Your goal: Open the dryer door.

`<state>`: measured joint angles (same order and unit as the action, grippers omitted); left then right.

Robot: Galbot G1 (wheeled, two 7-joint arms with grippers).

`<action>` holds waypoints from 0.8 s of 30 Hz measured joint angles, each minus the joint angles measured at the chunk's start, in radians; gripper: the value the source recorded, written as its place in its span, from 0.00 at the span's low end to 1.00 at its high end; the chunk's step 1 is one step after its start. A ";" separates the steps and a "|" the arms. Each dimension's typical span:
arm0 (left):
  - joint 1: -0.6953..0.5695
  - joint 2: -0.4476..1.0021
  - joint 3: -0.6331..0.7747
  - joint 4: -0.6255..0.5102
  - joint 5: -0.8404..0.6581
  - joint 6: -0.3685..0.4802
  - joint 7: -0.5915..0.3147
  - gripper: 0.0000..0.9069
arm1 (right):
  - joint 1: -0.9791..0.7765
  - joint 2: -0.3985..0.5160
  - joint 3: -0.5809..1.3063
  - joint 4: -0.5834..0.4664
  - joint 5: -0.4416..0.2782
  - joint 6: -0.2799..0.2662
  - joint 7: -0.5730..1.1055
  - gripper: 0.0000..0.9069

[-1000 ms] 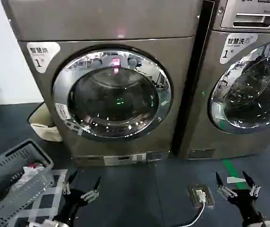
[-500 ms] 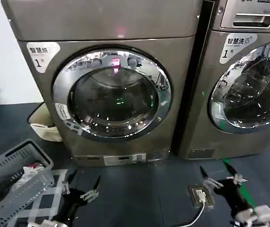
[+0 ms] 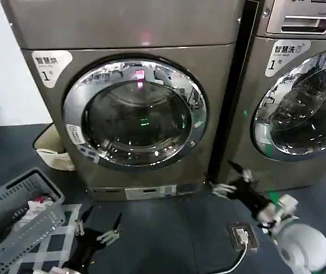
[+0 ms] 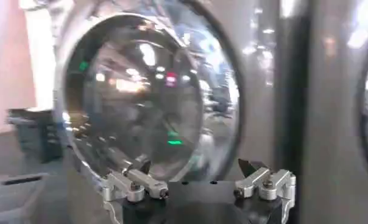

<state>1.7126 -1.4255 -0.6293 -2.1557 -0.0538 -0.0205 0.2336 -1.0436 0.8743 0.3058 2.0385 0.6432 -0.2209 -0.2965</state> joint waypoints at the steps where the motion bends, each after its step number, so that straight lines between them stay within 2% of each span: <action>1: 0.000 -0.001 0.000 0.000 0.002 0.000 0.000 1.00 | 0.035 -0.001 -0.030 -0.012 -0.003 0.001 -0.011 1.00; 6: 0.000 -0.010 0.000 0.000 0.007 0.000 0.000 1.00 | 0.199 0.016 -0.168 -0.092 0.010 0.013 -0.077 1.00; 13: 0.001 -0.014 0.000 0.000 0.008 -0.001 0.001 1.00 | 0.422 0.062 -0.343 -0.240 0.077 -0.002 -0.157 1.00; 24: -0.006 -0.015 0.004 0.000 0.012 -0.001 0.003 1.00 | 0.700 0.208 -0.581 -0.503 0.097 0.024 -0.232 1.00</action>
<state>1.7068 -1.4406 -0.6254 -2.1555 -0.0417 -0.0212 0.2364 -0.3436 1.0827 -0.2752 1.5354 0.7399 -0.1972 -0.5288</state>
